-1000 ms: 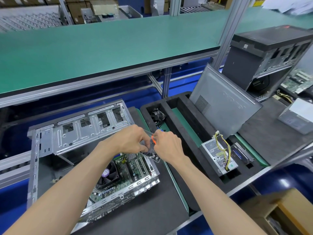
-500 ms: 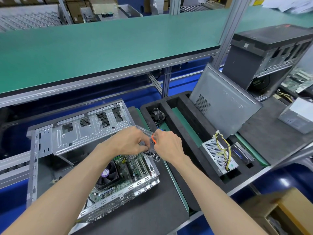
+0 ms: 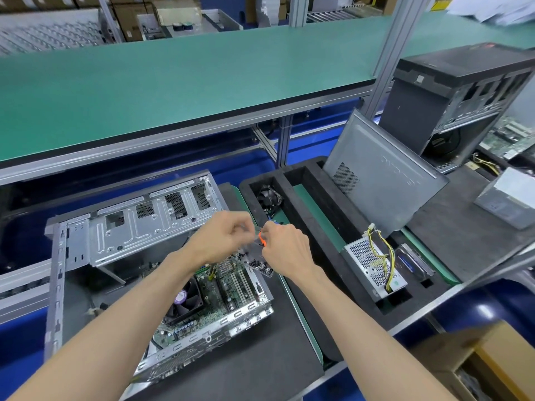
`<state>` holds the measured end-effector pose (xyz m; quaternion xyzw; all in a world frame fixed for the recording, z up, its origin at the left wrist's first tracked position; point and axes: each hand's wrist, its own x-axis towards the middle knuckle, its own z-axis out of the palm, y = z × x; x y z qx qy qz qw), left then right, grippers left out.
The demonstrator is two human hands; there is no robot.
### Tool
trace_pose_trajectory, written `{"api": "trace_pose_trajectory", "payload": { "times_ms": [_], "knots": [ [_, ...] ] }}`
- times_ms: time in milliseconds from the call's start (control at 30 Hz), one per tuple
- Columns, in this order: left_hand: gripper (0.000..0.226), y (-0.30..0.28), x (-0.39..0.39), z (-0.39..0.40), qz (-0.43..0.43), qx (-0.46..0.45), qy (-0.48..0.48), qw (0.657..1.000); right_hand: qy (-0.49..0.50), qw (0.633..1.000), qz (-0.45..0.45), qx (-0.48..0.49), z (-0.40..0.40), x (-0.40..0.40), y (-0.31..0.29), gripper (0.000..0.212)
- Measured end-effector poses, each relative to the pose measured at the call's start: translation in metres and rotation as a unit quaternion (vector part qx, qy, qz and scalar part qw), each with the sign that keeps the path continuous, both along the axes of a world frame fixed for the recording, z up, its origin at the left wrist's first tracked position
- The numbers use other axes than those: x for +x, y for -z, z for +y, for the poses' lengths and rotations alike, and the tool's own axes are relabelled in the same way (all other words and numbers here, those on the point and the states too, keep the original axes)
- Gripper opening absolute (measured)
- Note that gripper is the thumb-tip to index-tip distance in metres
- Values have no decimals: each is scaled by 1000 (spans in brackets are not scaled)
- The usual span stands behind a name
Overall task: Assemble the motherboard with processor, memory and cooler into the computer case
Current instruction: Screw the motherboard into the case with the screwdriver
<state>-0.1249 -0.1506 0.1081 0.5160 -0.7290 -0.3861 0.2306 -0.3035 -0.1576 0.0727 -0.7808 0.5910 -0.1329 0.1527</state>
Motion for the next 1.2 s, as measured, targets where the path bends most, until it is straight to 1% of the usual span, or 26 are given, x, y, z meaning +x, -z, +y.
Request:
{"api": "trace_pose_trajectory", "payload": {
  "times_ms": [33, 67, 100, 133, 167, 200, 233, 300, 367, 433, 533, 633, 667, 733, 800, 833, 900, 933, 967, 1000, 1033, 1067, 1100, 1133, 1167, 1200],
  "knots": [
    [14, -1, 3, 0, 120, 51, -39, 991, 0, 1000, -2, -1, 0, 0, 0, 24],
    [14, -3, 5, -1, 222, 102, -66, 967, 0, 1000, -2, -1, 0, 0, 0, 24],
    [11, -5, 7, -1, 286, 139, -88, 944, -1, 1000, -1, -2, 0, 1, 0, 23],
    [10, -7, 9, -1, 316, 159, -104, 930, -2, 1000, 0, -2, 0, 1, 0, 22],
    [10, -8, 11, -2, 315, 166, -112, 928, -1, 1000, 1, -1, 0, 1, 0, 22],
    [14, -7, 11, -2, 287, 158, -116, 938, 0, 1000, 2, 0, -1, 1, 0, 22],
    [19, -6, 10, -3, 226, 133, -114, 958, 2, 1000, 4, -1, -1, 1, 0, 22],
    [22, -2, 10, -5, 38, 54, -77, 995, 3, 1000, 5, -4, -1, 1, 0, 21],
    [17, 1, 9, -6, -105, -5, -33, 994, 0, 1000, 7, -8, -1, 1, 1, 18],
    [10, 2, 6, -4, -158, -23, -2, 987, 0, 1000, 5, -8, -1, 1, 2, 15],
    [11, 4, 1, -4, -213, -37, 26, 976, 0, 1000, 4, -8, -1, 1, 3, 15],
    [16, 2, -1, -3, -216, -37, 27, 975, 4, 1000, 7, -4, -1, 1, 2, 22],
    [19, 1, -2, -2, -189, -26, 14, 982, 4, 1000, 9, -4, -1, 1, 2, 22],
    [21, 2, 0, -2, -89, 13, -40, 995, 1, 1000, 10, -2, -1, 1, 1, 22],
    [22, 2, 5, -2, 72, 85, -89, 990, 0, 1000, 11, -1, -1, 1, 0, 21],
    [23, 1, 8, -2, 181, 132, -102, 969, 0, 1000, 12, -2, -1, 1, 0, 20],
    [21, -2, 14, -4, 372, 211, -114, 897, 2, 1000, 14, -5, -1, 1, 0, 15],
    [19, -4, 16, -4, 425, 229, -118, 868, 3, 1000, 15, -6, -1, 1, 0, 13],
    [17, -5, 18, -4, 445, 235, -123, 855, 3, 1000, 15, -5, -2, 1, 0, 12],
    [17, -6, 18, -4, 434, 233, -126, 861, 3, 1000, 14, -5, -2, 1, 0, 11],
    [19, -6, 18, -3, 385, 211, -129, 889, 3, 1000, 12, -6, -2, 1, 0, 12],
    [23, -5, 18, -3, 295, 167, -120, 933, 2, 1000, 11, -6, -2, 1, 1, 12],
    [26, -5, 17, -3, 170, 107, -95, 975, 1, 1000, 10, -7, -2, 1, 1, 11],
    [24, -6, 16, -3, 36, 45, -60, 997, 1, 1000, 10, -8, -2, 1, 2, 10],
    [19, -8, 14, -4, -72, -5, -24, 997, 2, 1000, 10, -9, -2, 1, 2, 9],
    [15, -9, 12, -4, -137, -36, 5, 990, 3, 1000, 10, -9, -2, 1, 3, 9]
  ]
}}
